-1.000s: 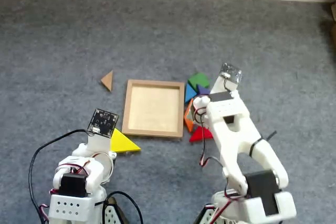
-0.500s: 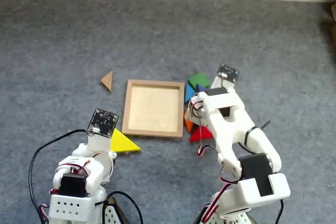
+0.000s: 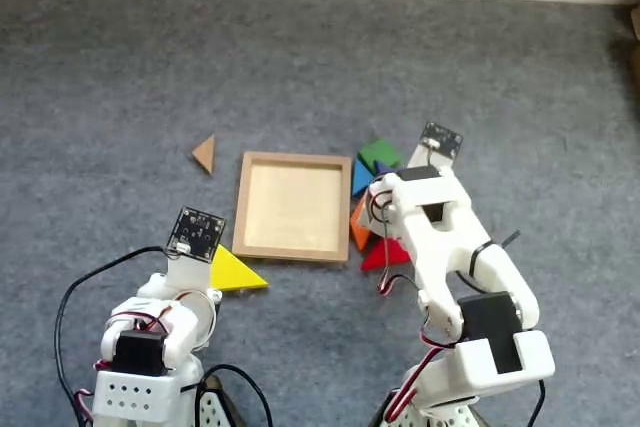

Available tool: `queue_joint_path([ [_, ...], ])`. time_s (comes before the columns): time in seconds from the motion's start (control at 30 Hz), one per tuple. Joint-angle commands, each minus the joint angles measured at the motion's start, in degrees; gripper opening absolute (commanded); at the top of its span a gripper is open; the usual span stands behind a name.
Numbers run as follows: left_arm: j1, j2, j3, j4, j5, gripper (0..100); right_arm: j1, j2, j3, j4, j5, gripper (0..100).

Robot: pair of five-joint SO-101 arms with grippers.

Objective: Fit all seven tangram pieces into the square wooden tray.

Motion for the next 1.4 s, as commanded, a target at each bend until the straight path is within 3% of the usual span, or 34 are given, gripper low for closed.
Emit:
queue_joint_path([
  [0.0,-0.6,-2.9,1.2,0.2,-0.5,1,1.3,-0.7,-2.7,0.6,2.5,23.8],
  [0.13,-0.6,-2.9,1.2,0.2,-0.5,1,1.3,-0.7,-2.9,0.5,3.8,17.3],
  [0.43,-0.6,-2.9,1.2,0.2,-0.5,1,1.4,-1.1,-3.4,6.4,3.9,17.0],
  [0.7,-0.6,-2.9,1.2,0.2,-0.5,1,1.0,-12.4,-8.0,12.2,4.0,17.0],
  [0.87,-0.6,-2.9,1.2,0.2,-0.5,1,0.0,-17.2,-8.3,11.7,12.3,17.0],
  [0.97,-0.6,-2.9,1.2,0.2,-0.5,1,-0.7,-17.2,-8.4,11.8,13.0,17.0],
  [1.1,-0.6,-2.9,1.2,0.2,-0.5,1,-1.0,-17.1,-8.0,11.7,11.6,18.1],
  [1.23,-0.6,-2.9,1.2,0.2,-0.5,1,-1.4,-17.0,-7.9,12.1,6.2,26.5],
  [1.37,-0.6,-2.9,1.2,0.2,-0.5,1,-1.4,-17.0,-7.8,12.4,14.3,29.6],
])
